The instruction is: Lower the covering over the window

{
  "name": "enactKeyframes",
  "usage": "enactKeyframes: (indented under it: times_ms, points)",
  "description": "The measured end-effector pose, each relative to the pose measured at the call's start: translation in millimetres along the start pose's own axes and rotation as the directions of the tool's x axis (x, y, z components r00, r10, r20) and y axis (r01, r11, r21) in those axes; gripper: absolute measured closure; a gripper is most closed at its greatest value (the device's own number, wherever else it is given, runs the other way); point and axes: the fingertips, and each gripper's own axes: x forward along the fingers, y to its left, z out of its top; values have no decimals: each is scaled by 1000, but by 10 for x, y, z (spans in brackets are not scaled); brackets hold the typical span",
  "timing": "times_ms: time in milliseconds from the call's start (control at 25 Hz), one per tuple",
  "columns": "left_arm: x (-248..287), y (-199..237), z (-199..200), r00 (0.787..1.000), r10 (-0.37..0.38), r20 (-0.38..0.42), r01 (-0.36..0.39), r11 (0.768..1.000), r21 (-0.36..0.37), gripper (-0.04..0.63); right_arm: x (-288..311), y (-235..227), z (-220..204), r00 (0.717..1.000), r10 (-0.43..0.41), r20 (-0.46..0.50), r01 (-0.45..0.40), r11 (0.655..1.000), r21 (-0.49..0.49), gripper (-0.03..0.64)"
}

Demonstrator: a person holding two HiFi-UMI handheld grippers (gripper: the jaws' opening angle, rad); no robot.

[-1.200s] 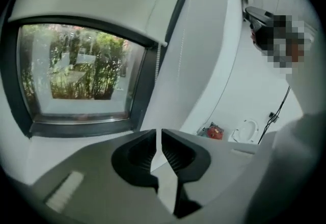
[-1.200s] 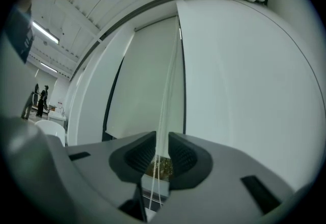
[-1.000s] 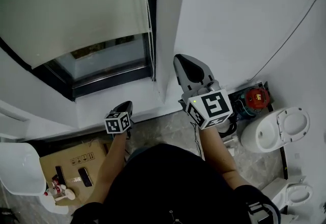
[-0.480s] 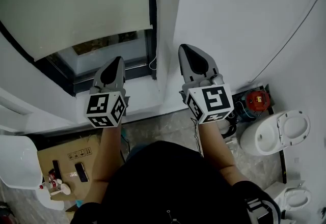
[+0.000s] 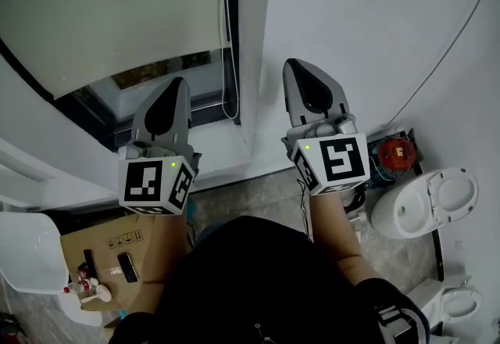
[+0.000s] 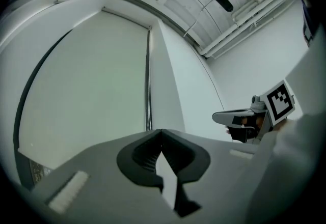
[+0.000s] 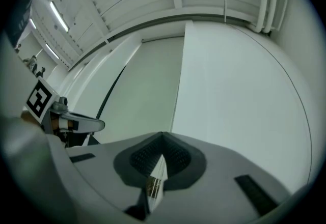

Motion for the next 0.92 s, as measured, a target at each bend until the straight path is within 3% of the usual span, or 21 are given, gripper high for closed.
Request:
enactKeyframes:
  times_ms: [920]
  points:
    - [-205, -112, -2, 1000, 6, -5, -6, 1000, -1, 584, -67, 159, -59, 999, 46, -4, -46, 999, 23, 604]
